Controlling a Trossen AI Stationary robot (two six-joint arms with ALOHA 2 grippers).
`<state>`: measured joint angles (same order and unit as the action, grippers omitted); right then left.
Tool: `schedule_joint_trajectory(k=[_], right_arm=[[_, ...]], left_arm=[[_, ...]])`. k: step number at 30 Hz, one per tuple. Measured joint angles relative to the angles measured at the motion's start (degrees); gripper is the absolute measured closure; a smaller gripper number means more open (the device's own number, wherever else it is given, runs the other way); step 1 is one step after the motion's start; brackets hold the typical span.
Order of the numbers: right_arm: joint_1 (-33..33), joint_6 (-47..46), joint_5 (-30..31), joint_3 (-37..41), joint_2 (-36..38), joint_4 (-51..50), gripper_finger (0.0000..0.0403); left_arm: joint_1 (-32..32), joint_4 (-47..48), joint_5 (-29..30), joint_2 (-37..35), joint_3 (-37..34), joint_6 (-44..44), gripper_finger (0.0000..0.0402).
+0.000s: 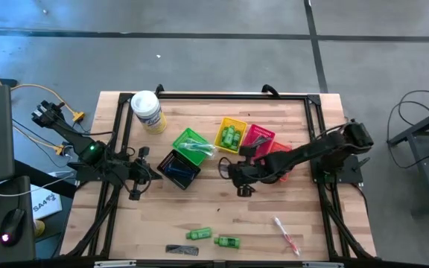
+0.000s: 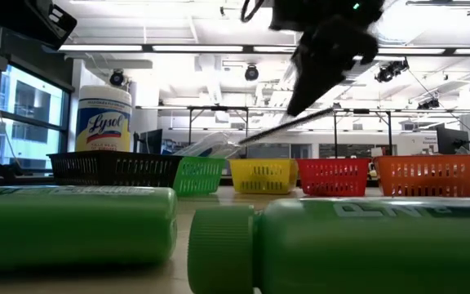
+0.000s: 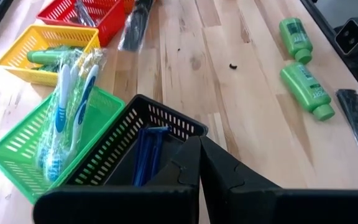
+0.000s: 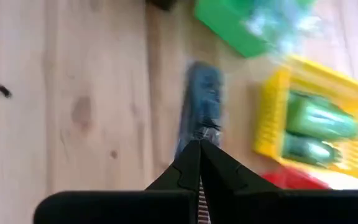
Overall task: Pick & Place Travel size toiletries
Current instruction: Put the black comb into the red bin
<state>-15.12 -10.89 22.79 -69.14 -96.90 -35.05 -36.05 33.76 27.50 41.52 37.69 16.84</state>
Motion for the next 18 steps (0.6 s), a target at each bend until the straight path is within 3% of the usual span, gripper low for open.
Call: schedule_joint_trajectory(k=[12,18], right_arm=[[0.0,-13.3,9.0,0.0,12.2,-21.6,0.0399],[6.5,-10.1,5.9,0.1,14.5,-23.1,0.04]], left_arm=[[0.0,0.3,-0.1,0.0,0.0,0.0,0.0402],[0.0,0.3,-0.1,0.0,0.0,0.0,0.0402]])
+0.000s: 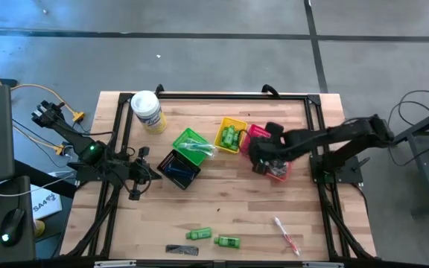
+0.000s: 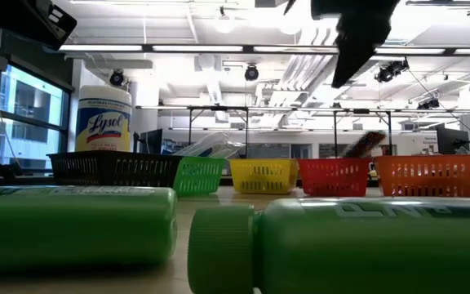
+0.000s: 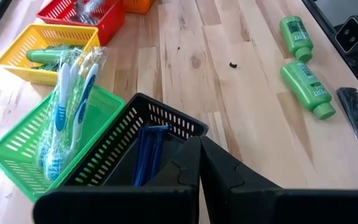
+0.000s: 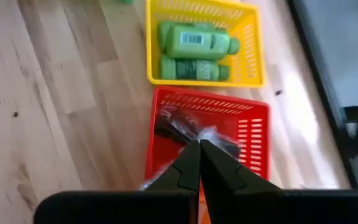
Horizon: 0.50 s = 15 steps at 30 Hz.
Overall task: Pick & Place Travel size toiletries
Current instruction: Put the black comb into the red bin
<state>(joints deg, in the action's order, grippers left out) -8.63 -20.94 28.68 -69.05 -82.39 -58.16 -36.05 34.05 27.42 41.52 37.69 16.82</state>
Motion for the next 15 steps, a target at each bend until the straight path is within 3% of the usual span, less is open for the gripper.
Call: schedule_joint_trajectory(k=[6,12,15], right_arm=[[8.8,7.0,-7.7,5.5,-1.5,8.8,0.04],[13.0,7.7,-8.6,10.3,-1.2,13.0,0.0399],[13.1,7.7,-15.7,10.2,-1.0,13.4,0.0399]], left_arm=[[0.0,0.0,0.0,0.0,0.0,0.0,0.0402],[0.0,0.8,0.0,0.0,0.0,0.0,0.0402],[0.0,1.0,0.0,0.0,0.0,0.0,0.0402]])
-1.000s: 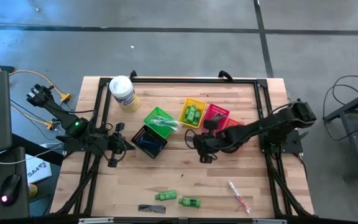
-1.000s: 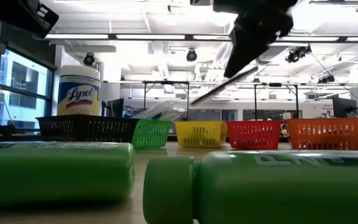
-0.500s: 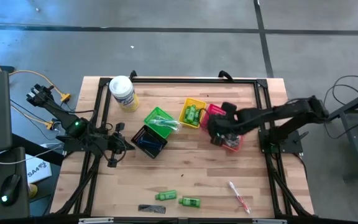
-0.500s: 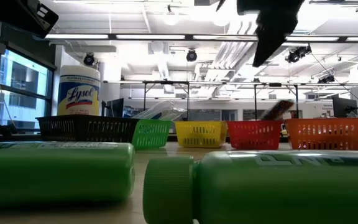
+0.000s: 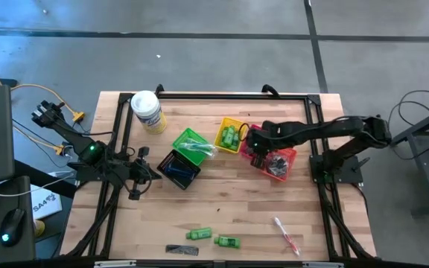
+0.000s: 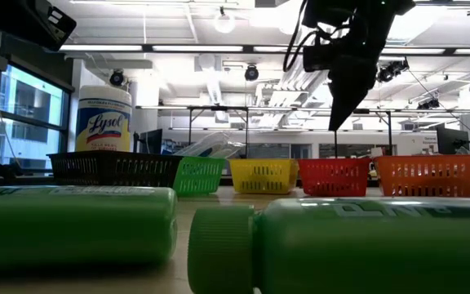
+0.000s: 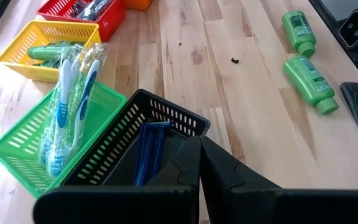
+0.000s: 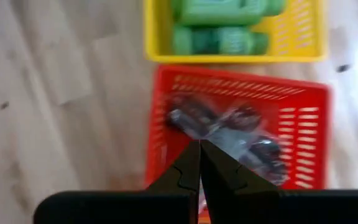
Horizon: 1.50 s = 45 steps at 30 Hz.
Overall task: Pick & Place Travel size toiletries
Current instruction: Put the black comb into the red bin, then put the orange toothbrush into the green bin
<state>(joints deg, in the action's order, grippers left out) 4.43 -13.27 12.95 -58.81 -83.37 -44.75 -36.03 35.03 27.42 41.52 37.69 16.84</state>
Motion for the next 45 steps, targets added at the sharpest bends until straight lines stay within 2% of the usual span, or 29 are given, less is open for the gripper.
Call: schedule_joint_trajectory(k=[4,12,16,21,23,26,31,37,39,45], right_arm=[[0.6,-0.2,-3.8,0.0,-1.7,-0.8,0.0399],[5.6,-0.6,-4.5,1.6,-9.7,-1.6,0.0399],[8.0,1.8,-7.5,1.7,-14.0,-0.5,0.0399],[8.9,3.8,-6.9,1.7,-14.7,3.2,0.0399],[8.7,4.1,-6.8,1.7,-12.7,4.0,0.0399],[6.9,3.8,-3.4,1.3,-8.8,3.7,0.0399],[2.4,0.5,0.4,1.1,1.1,0.7,0.0399],[-8.3,-6.1,5.4,1.1,13.8,0.2,0.0399],[-12.9,-6.4,7.1,1.2,17.2,2.6,0.0399],[-26.2,-3.8,12.6,7.0,26.0,18.4,0.0399]], left_arm=[[0.0,0.0,0.0,0.0,0.0,0.0,0.0402],[0.0,-0.5,0.0,0.0,0.0,0.4,0.0402],[0.0,-0.4,0.0,0.0,0.0,0.1,0.0402],[0.0,0.0,0.0,0.0,0.0,0.0,0.0402],[0.0,0.0,0.0,0.0,0.0,0.0,0.0402],[0.0,0.0,0.0,0.0,0.0,0.3,0.0402],[0.0,-0.1,0.0,0.0,0.0,0.4,0.0402],[0.0,-0.1,0.1,0.0,0.0,-0.2,0.0402],[0.0,-0.1,0.6,0.0,0.0,-0.8,0.0402],[0.0,-0.1,1.5,0.0,0.0,-1.6,0.0402]])
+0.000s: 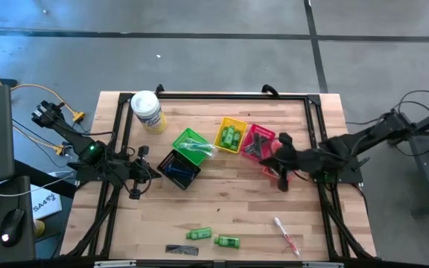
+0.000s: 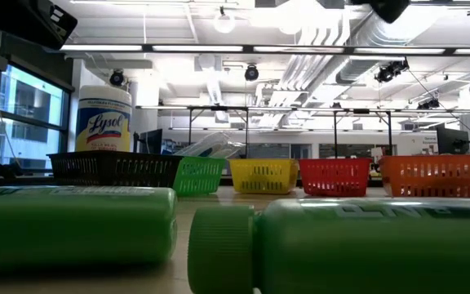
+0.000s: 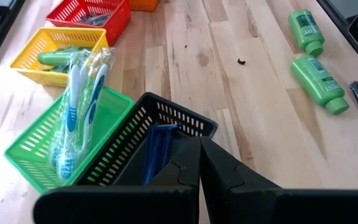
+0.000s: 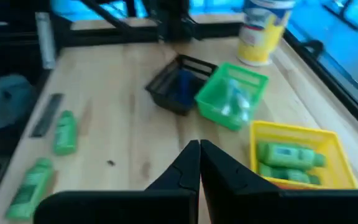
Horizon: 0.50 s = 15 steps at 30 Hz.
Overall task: Pick & Place Travel size toiletries
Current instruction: Put the orange toothbrush into the green bin
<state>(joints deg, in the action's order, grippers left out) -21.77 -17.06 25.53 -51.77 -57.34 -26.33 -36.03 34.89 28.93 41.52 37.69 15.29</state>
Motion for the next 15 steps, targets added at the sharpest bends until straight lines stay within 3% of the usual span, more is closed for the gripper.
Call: schedule_joint_trajectory(k=[8,15], right_arm=[[-8.3,0.8,2.8,13.1,6.7,11.2,0.0399],[-9.4,0.6,0.9,21.9,4.8,24.4,0.0399]], left_arm=[[0.0,0.0,0.0,0.0,0.0,0.0,0.0402],[0.0,0.0,0.1,0.0,0.0,0.0,0.0401]])
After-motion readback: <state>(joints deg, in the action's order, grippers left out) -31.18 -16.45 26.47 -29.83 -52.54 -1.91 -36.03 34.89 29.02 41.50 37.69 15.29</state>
